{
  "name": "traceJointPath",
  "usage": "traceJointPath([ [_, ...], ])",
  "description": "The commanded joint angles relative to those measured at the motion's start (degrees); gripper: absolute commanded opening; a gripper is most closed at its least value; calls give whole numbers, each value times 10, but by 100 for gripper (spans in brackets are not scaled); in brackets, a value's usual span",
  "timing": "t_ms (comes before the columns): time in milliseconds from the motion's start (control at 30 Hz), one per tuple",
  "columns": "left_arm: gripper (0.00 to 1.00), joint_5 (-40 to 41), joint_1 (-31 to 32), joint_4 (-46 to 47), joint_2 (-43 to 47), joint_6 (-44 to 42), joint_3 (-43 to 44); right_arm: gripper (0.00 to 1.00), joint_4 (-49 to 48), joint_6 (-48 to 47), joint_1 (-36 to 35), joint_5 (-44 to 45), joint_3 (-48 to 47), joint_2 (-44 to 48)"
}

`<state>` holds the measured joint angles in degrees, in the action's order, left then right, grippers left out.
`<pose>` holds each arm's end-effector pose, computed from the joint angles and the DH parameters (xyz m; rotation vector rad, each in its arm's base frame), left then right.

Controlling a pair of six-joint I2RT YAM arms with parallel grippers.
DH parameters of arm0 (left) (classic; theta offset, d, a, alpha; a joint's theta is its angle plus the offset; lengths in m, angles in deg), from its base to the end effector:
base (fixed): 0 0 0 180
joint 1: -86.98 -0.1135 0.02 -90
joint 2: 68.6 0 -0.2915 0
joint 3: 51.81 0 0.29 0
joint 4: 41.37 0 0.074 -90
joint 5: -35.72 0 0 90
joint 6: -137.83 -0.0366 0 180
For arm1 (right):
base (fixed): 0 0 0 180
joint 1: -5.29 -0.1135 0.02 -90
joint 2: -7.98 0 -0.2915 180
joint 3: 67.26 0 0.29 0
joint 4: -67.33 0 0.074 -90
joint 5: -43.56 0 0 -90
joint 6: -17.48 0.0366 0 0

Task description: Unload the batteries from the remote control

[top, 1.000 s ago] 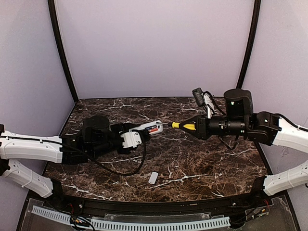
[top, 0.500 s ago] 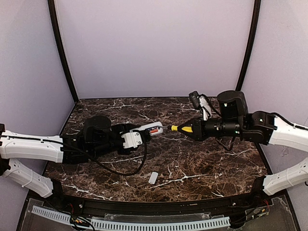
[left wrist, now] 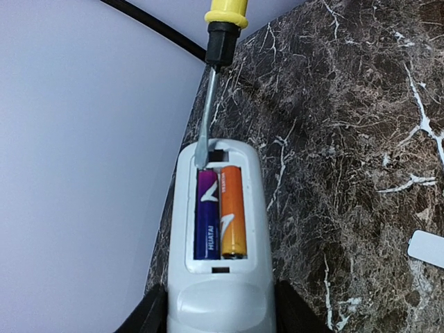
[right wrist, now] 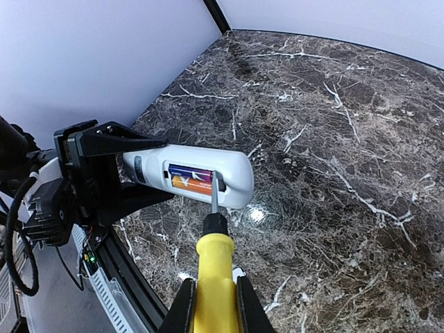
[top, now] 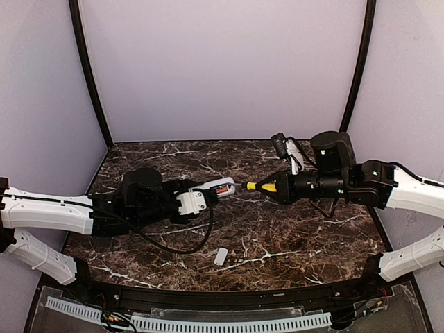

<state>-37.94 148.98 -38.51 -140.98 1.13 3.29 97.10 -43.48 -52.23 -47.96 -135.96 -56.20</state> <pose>0.1567 -0.2727 0.2780 1.3470 1.2130 0.0704 0.1507 0.2385 0.3516 -0.5475 2.0837 0.9572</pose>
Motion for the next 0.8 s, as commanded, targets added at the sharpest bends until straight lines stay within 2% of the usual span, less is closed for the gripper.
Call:
traceJointPath([
  [0,0,5,1,0,1,8,22,0,9,1,-8,12,-18,-2],
  [767,0,-11,1,-9,-3,15,25,0,5,-10,-11,13,-28,-34],
])
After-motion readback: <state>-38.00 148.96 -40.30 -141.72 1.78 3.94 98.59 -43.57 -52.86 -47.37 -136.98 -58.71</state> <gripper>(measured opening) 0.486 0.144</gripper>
